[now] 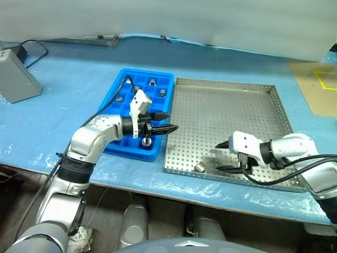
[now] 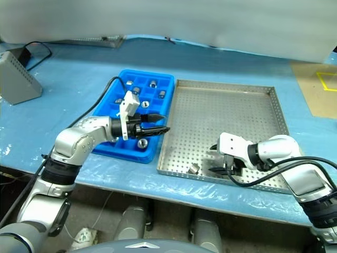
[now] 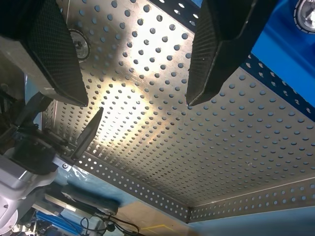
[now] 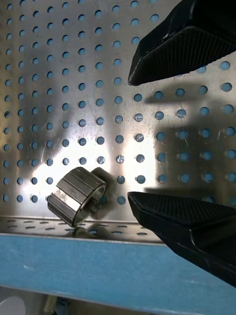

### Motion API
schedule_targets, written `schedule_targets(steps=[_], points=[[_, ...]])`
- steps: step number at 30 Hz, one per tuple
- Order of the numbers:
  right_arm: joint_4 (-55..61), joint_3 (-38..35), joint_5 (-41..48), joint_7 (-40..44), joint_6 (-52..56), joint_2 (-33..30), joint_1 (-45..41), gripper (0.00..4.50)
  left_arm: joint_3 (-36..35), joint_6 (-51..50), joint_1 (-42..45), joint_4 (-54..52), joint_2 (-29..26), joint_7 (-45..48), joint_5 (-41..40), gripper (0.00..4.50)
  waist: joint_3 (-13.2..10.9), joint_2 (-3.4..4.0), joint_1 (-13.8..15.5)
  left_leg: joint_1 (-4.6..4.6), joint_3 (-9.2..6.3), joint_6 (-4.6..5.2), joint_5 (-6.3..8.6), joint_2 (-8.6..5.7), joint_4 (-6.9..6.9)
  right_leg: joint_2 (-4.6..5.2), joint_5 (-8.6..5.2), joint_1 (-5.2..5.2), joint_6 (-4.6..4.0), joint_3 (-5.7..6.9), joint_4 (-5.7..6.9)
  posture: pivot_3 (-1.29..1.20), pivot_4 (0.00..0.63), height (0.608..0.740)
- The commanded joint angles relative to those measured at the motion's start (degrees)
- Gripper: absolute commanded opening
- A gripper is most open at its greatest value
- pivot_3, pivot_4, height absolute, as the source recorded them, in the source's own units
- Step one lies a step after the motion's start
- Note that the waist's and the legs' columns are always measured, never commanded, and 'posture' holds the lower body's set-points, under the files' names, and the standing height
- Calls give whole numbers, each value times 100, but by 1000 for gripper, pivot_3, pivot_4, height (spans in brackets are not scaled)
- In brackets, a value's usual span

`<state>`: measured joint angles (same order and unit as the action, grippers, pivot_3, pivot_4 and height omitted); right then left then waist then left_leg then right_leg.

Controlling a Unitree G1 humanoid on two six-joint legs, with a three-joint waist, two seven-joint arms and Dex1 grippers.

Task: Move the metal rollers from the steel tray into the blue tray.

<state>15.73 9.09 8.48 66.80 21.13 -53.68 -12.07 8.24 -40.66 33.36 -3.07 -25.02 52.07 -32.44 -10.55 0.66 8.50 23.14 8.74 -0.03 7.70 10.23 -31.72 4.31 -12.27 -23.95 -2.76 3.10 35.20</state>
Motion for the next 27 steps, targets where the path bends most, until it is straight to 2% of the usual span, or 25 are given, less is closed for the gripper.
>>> schedule_targets(steps=[1,13,22,27], points=[[-73,182,-119,-50,-302,199,-228,3584,-199,-89,-3,-326,-77,-68,-75,3356,0,0,5,0,0,1,0,0,-1,0,5,0,-8,0,1,143,150,740],[-113,708,-179,457,-624,353,-548,3584,-467,-141,-266,-508,-324,-158,-43,3356,0,0,28,0,-1,24,16,3,-36,7,11,24,-19,6,1,233,150,740],[-399,1196,-300,640,-786,878,-1064,3584,-554,145,-694,-518,-383,-217,70,3356,0,0,65,-2,-9,24,16,9,-40,8,11,34,-20,16,1,306,150,740],[-1035,1399,-535,723,-1134,1018,-1192,3584,-609,298,-863,-499,-453,-220,149,3356,0,0,129,-3,-11,26,18,9,-40,9,12,37,-22,18,0,337,150,740]])
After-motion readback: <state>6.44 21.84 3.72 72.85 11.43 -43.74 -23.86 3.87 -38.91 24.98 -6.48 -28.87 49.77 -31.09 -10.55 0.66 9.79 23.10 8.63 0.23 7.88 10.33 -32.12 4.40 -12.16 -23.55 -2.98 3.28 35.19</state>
